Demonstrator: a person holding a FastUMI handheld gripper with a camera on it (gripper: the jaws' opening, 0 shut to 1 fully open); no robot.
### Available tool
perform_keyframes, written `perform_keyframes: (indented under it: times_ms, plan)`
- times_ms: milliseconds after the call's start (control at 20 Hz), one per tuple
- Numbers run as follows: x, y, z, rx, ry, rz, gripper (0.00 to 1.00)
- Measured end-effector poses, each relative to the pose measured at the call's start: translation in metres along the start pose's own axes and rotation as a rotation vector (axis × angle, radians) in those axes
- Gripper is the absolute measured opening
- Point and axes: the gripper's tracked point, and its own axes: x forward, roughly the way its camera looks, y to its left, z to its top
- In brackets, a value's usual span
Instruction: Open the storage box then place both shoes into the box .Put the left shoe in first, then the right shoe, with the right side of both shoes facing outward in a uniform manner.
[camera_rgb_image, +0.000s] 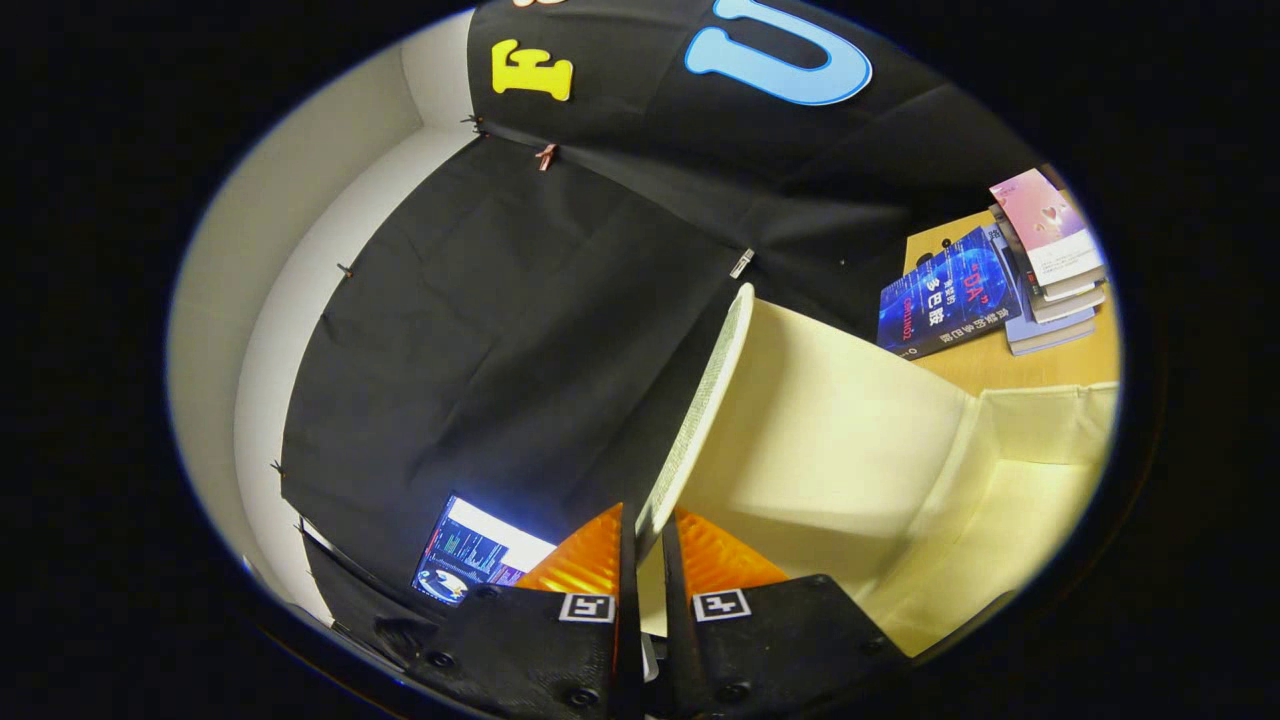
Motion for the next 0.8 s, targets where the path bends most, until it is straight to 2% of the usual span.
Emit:
perform_keyframes:
  times_ms: [150,300,400,550,800]
  plan:
    - [0.005,0.001,0.002,-0.001,-0.018,0.006,0.2]
    - [0.001,0.0,0.002,-0.011,-0.027,0.001,0.61]
    - [-0.008,0.001,0.001,-0.039,-0.034,-0.005,0.64]
    - [-0.029,-0.004,-0.001,-0.123,-0.041,-0.048,0.88]
    - [-0.095,-0.03,0.016,-0.34,-0.148,-0.248,0.89]
